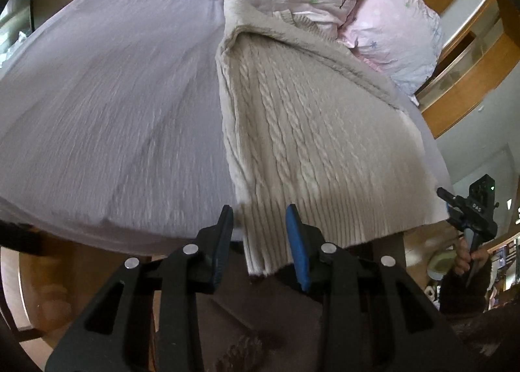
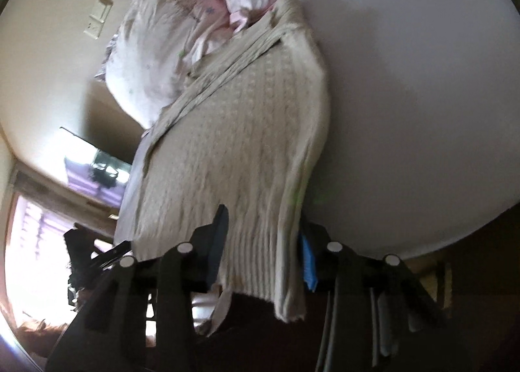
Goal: Fold small clothes
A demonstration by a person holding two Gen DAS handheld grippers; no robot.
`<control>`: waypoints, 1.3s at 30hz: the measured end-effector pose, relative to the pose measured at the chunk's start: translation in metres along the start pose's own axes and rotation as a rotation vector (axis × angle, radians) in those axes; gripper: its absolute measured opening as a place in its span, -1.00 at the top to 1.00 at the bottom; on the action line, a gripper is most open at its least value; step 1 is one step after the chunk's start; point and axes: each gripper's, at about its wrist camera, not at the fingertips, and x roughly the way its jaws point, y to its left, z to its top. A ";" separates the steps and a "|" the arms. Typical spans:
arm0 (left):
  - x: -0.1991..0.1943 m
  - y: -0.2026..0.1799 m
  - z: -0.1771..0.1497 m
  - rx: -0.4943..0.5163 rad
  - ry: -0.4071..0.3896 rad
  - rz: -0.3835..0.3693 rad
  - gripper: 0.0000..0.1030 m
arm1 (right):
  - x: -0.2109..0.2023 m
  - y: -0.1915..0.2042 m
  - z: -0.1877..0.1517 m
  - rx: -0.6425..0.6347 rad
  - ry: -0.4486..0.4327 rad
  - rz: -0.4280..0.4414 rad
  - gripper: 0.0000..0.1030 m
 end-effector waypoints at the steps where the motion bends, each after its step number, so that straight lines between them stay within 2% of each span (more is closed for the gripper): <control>1: 0.001 -0.001 -0.003 0.001 0.007 -0.005 0.31 | 0.001 0.001 -0.002 0.000 0.013 0.014 0.22; 2: 0.003 -0.001 -0.003 -0.005 0.024 -0.019 0.31 | 0.001 0.002 -0.002 -0.001 0.020 0.022 0.22; 3: 0.006 -0.002 -0.004 -0.015 0.044 -0.035 0.35 | 0.001 0.002 -0.004 -0.003 0.027 0.028 0.30; 4: 0.007 -0.003 -0.005 -0.012 0.038 -0.024 0.46 | 0.001 0.003 -0.006 -0.010 0.033 0.037 0.44; 5: 0.007 -0.003 -0.004 -0.009 0.038 -0.021 0.83 | 0.003 0.003 -0.007 -0.016 0.042 0.059 0.81; 9: 0.005 0.001 0.000 -0.038 0.014 -0.086 0.85 | 0.001 0.006 -0.002 -0.015 0.013 0.121 0.86; 12: -0.007 0.001 0.011 -0.040 -0.052 -0.182 0.86 | -0.011 0.009 0.012 -0.010 -0.043 0.183 0.86; 14: -0.017 0.001 0.031 -0.029 -0.122 -0.217 0.86 | -0.017 0.015 0.034 -0.017 -0.100 0.227 0.86; 17: -0.023 0.003 0.079 -0.016 -0.229 -0.193 0.86 | -0.014 0.024 0.083 -0.004 -0.178 0.281 0.86; 21: 0.012 0.021 0.174 -0.103 -0.344 -0.150 0.86 | 0.022 0.028 0.168 0.045 -0.283 0.292 0.86; 22: 0.025 0.027 0.193 -0.124 -0.358 -0.129 0.86 | 0.040 0.023 0.196 0.090 -0.305 0.289 0.86; 24: 0.059 0.040 0.229 -0.159 -0.369 -0.081 0.86 | 0.071 0.011 0.229 0.163 -0.327 0.238 0.83; 25: 0.087 0.049 0.252 -0.191 -0.356 -0.053 0.86 | 0.086 0.002 0.243 0.198 -0.324 0.201 0.81; 26: 0.100 0.053 0.261 -0.205 -0.339 -0.046 0.85 | 0.108 -0.009 0.260 0.233 -0.312 0.140 0.77; 27: 0.122 0.060 0.277 -0.232 -0.298 -0.030 0.85 | 0.118 -0.014 0.268 0.251 -0.307 0.094 0.76; 28: 0.130 0.063 0.284 -0.248 -0.282 -0.038 0.85 | 0.129 -0.022 0.274 0.274 -0.311 0.064 0.76; 29: 0.136 0.068 0.291 -0.262 -0.273 -0.063 0.85 | 0.135 -0.029 0.277 0.305 -0.324 0.074 0.76; 30: 0.136 0.069 0.296 -0.261 -0.284 -0.085 0.85 | 0.136 -0.031 0.279 0.309 -0.341 0.084 0.76; 32: 0.125 0.066 0.300 -0.222 -0.338 -0.064 0.84 | 0.134 -0.028 0.282 0.281 -0.374 0.085 0.75; 33: 0.116 0.066 0.301 -0.204 -0.386 -0.028 0.81 | 0.134 -0.026 0.282 0.268 -0.380 0.084 0.69; 34: 0.108 0.068 0.299 -0.208 -0.408 -0.013 0.67 | 0.132 -0.026 0.281 0.266 -0.380 0.085 0.54; 35: 0.101 0.074 0.299 -0.224 -0.424 -0.011 0.27 | 0.130 -0.026 0.279 0.278 -0.388 0.086 0.01; 36: 0.096 0.080 0.299 -0.237 -0.426 -0.012 0.05 | 0.123 -0.027 0.276 0.293 -0.412 0.081 -0.50; 37: 0.091 0.083 0.295 -0.244 -0.412 -0.003 -0.19 | 0.117 -0.027 0.275 0.302 -0.440 0.075 -0.68; 38: 0.091 0.086 0.295 -0.237 -0.388 -0.005 -0.20 | 0.105 -0.027 0.272 0.298 -0.489 0.071 -0.77; 39: 0.090 0.087 0.290 -0.222 -0.352 -0.014 -0.23 | 0.099 -0.028 0.272 0.284 -0.516 0.076 -0.77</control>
